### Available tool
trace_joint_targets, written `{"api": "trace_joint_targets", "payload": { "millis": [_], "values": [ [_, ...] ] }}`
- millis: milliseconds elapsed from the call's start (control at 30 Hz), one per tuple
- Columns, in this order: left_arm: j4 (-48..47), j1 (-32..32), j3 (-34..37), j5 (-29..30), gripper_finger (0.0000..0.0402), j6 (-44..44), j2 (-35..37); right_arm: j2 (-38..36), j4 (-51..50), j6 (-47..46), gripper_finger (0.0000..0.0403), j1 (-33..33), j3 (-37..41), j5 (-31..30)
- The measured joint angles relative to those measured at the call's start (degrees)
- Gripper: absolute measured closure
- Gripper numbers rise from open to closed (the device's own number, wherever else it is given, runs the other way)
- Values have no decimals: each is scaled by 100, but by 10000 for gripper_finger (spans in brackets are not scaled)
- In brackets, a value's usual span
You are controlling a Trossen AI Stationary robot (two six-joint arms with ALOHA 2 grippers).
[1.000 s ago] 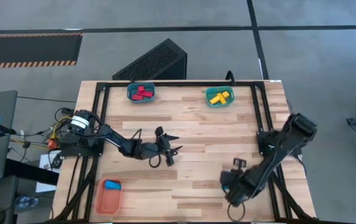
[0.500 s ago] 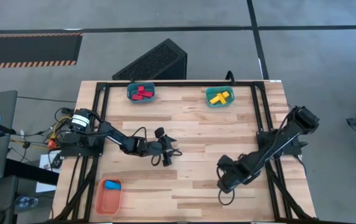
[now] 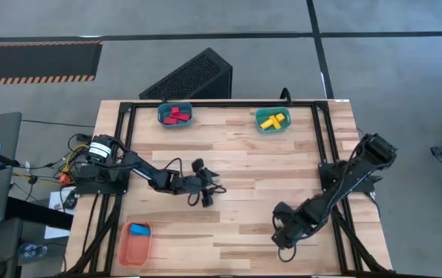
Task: Sort & place blocks by color
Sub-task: Put the blue block into the orange bin
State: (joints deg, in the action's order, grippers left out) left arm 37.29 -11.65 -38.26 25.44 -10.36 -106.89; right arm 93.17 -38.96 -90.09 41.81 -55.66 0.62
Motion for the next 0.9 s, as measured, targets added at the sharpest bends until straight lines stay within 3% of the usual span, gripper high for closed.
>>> {"api": "trace_joint_targets", "payload": {
  "millis": [233, 400, 667, 800, 900],
  "values": [
    [382, -58, 0, -527, 205, 117, 0, 0, 767, -134, 134, 53, 405, -204],
    [426, -58, -22, -774, 205, 180, 0, 0, 1179, -98, 162, 48, 573, -401],
    [422, -58, -22, -763, 205, 305, 0, -2, 1205, -58, 300, 218, 636, -455],
    [444, -56, -22, -855, 205, 186, 0, -11, 1146, -176, 371, 514, 631, -1027],
    [873, -34, -22, -1961, 205, -379, -2, -14, 976, -373, 392, 726, 627, -1637]
  ]
}}
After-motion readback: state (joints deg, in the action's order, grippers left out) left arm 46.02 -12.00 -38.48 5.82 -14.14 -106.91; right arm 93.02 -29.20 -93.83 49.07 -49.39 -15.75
